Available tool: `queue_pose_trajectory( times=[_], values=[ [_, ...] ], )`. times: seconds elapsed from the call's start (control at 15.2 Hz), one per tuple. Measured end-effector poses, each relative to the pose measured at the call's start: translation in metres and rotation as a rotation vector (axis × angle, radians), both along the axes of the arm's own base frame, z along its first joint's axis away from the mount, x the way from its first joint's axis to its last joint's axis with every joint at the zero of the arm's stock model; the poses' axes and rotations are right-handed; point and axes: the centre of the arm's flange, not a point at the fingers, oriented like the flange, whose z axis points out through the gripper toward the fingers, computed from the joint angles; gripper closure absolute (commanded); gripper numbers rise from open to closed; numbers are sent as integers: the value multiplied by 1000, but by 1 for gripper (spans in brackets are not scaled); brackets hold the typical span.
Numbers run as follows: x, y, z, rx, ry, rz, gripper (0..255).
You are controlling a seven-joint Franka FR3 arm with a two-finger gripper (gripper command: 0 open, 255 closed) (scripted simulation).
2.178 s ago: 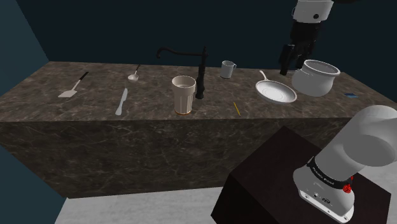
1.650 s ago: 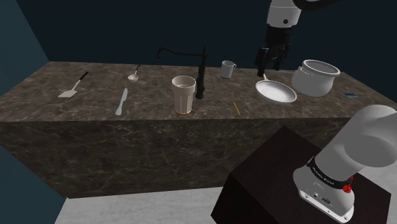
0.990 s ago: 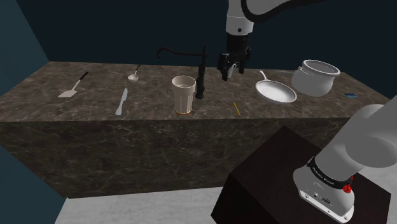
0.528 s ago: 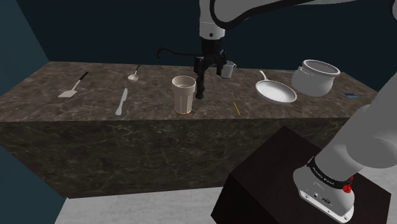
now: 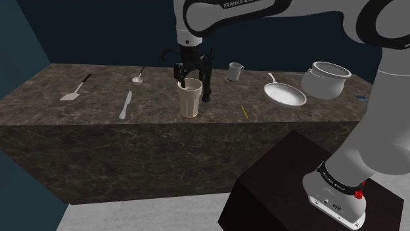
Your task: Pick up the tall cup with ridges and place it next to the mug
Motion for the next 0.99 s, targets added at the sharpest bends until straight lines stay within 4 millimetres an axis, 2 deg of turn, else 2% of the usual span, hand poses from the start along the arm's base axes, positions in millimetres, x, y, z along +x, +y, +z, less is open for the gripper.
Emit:
queue_pose_trajectory(
  times=[0.2, 0.26, 0.79, 0.99],
  values=[
    [30, 28, -9, 2, -3, 11, 0],
    [34, 32, -10, 2, -3, 12, 0],
    [35, 34, -50, 2, -4, 13, 0],
    [35, 34, -53, 2, -4, 14, 0]
  ],
)
